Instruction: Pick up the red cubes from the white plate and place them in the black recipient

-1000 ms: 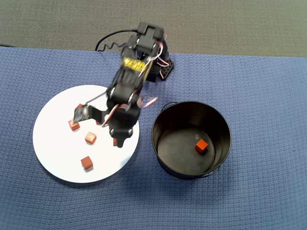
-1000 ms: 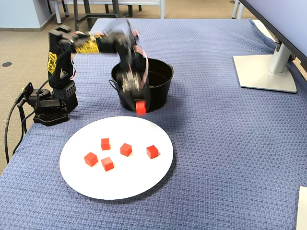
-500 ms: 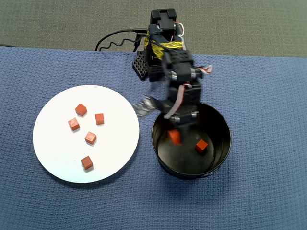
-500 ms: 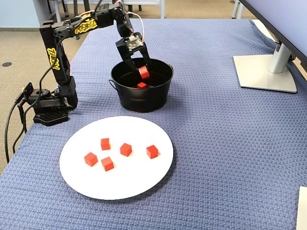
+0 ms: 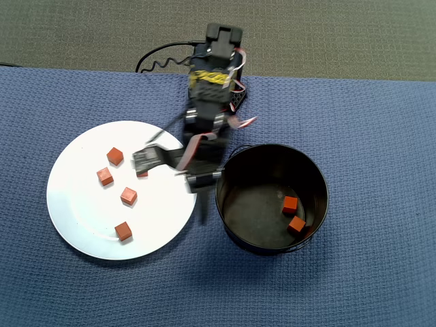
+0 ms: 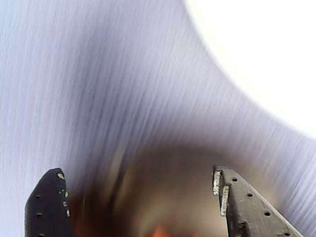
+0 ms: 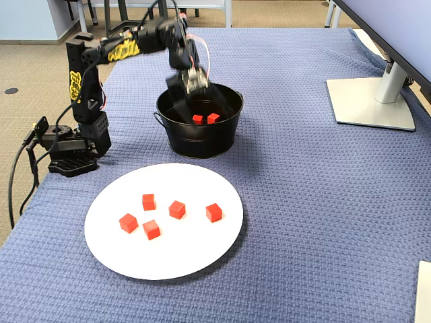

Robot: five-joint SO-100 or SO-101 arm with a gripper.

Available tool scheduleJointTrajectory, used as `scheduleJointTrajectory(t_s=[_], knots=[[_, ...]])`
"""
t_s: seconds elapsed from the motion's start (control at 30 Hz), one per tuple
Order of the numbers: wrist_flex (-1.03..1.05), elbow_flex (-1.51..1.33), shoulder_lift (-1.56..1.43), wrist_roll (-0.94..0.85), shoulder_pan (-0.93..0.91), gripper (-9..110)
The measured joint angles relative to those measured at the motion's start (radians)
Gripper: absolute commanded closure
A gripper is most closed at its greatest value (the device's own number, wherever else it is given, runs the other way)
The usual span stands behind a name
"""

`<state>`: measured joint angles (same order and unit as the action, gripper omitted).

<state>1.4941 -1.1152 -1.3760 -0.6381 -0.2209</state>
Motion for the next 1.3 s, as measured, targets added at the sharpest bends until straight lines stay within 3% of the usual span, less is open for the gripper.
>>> scheduleJointTrajectory(t_s=[0.2, 0.37, 0.8, 1.3], knots=[[-0.137, -0.003, 0.086, -0.347, -0.21, 69], [-0.219, -0.005, 0.176, -0.485, -0.287, 72], [-0.33, 0.006, 0.333, -0.508, -0.304, 83], [-0.388, 0.135, 0.502, -0.423, -0.304, 84]])
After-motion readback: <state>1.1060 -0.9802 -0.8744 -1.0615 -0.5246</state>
